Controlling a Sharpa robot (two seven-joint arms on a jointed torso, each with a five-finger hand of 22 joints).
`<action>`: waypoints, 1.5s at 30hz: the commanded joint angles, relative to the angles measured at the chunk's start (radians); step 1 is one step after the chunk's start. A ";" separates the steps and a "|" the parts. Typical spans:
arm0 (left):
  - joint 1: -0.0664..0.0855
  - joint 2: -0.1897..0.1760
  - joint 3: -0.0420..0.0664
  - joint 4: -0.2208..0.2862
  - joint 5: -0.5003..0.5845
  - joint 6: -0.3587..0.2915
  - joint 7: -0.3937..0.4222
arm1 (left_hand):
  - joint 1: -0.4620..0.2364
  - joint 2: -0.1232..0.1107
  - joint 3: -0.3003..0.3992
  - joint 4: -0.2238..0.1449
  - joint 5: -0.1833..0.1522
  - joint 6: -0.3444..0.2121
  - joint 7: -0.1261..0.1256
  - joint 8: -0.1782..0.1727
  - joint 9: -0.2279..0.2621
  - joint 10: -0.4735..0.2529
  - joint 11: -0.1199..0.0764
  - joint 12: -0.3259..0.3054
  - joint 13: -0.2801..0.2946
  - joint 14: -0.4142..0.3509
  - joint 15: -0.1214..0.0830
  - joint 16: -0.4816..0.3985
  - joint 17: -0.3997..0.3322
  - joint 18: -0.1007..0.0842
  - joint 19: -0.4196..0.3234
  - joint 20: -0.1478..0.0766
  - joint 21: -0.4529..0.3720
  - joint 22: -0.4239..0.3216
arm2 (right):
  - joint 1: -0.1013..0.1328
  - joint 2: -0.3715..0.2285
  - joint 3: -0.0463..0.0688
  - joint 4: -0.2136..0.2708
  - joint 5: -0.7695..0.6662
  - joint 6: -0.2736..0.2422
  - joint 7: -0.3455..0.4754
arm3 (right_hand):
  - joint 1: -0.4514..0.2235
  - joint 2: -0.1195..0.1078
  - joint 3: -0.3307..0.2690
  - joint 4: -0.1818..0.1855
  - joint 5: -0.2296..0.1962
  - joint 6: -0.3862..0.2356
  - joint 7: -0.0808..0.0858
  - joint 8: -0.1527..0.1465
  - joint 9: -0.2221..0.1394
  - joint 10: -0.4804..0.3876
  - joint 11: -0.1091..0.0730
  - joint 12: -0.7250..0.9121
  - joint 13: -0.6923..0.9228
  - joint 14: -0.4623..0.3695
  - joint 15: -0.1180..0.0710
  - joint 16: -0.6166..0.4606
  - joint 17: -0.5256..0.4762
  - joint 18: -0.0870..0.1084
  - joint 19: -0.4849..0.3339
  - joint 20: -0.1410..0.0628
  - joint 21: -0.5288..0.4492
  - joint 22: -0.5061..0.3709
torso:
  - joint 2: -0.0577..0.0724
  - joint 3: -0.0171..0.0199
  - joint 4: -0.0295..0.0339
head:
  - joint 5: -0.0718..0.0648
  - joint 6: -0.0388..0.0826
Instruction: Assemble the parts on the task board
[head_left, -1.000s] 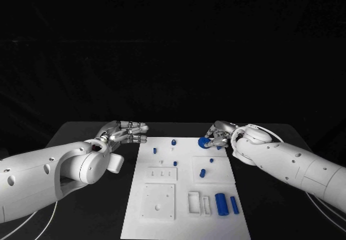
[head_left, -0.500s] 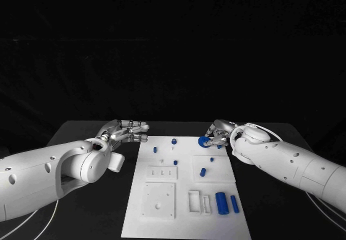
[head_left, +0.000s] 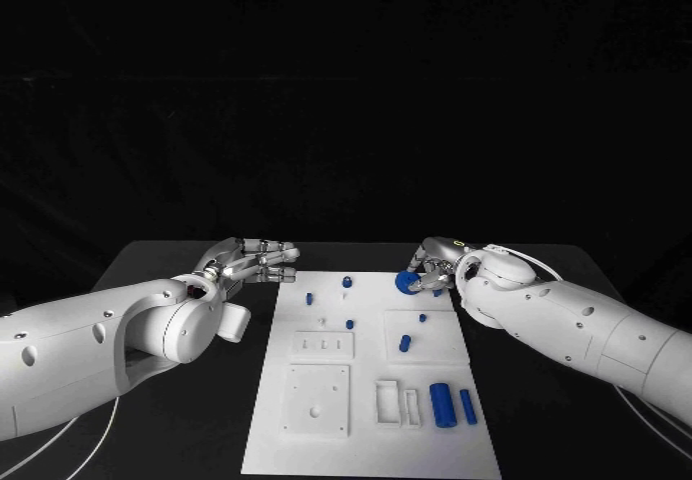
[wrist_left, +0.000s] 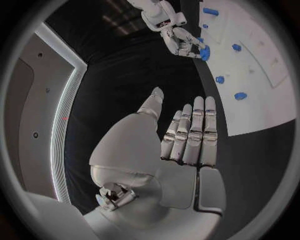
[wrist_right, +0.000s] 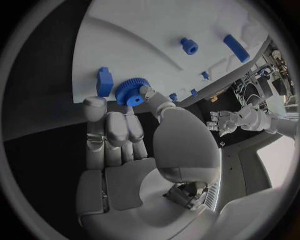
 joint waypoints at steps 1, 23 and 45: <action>0.002 0.003 0.001 0.000 -0.005 0.015 0.004 | 0.004 -0.004 0.006 0.001 0.004 -0.002 0.003 0.001 0.000 -0.006 -0.002 0.002 0.001 -0.004 0.000 -0.003 0.001 0.006 -0.007 0.001 0.000 -0.001 | -0.006 -0.003 -0.004 0.015 -0.064 -0.013 -0.023 | -0.023 0.000 -0.009 0.012 0.020 0.038 -0.009 0.003 0.005 0.007 -0.002 0.007 0.002 0.003 -0.002 0.006 -0.002 0.002 0.046 -0.002 0.006 0.014 | 0.000 0.0001 0.0018 | -0.001 -0.001; 0.002 -0.002 0.001 0.002 -0.004 0.009 0.005 | 0.002 -0.004 0.006 0.001 0.004 -0.001 0.003 0.001 0.000 -0.007 -0.002 0.002 0.001 -0.004 0.000 -0.003 0.001 0.006 -0.007 0.001 0.001 -0.001 | -0.007 -0.032 -0.005 0.209 -0.132 -0.145 -0.099 | 0.004 -0.023 -0.044 0.138 -0.104 0.055 -0.018 0.003 0.005 0.021 -0.006 0.008 0.007 0.003 -0.009 0.010 -0.008 -0.008 0.051 -0.011 0.039 0.035 | 0.000 0.0000 0.0002 | 0.006 0.011; 0.002 0.003 0.001 0.004 -0.003 0.011 0.002 | 0.002 -0.004 0.006 0.001 0.004 -0.001 0.003 0.001 0.000 -0.007 -0.002 0.002 0.001 -0.004 0.000 -0.003 0.001 0.006 -0.007 0.001 0.001 -0.001 | -0.009 0.075 -0.084 0.192 -0.192 -0.149 -0.113 | 0.003 -0.034 -0.025 0.169 -0.152 0.050 -0.017 0.003 0.005 0.020 -0.004 0.001 0.004 0.002 -0.008 0.007 -0.015 -0.009 0.050 -0.010 0.038 0.035 | 0.002 0.0001 0.0042 | 0.011 0.013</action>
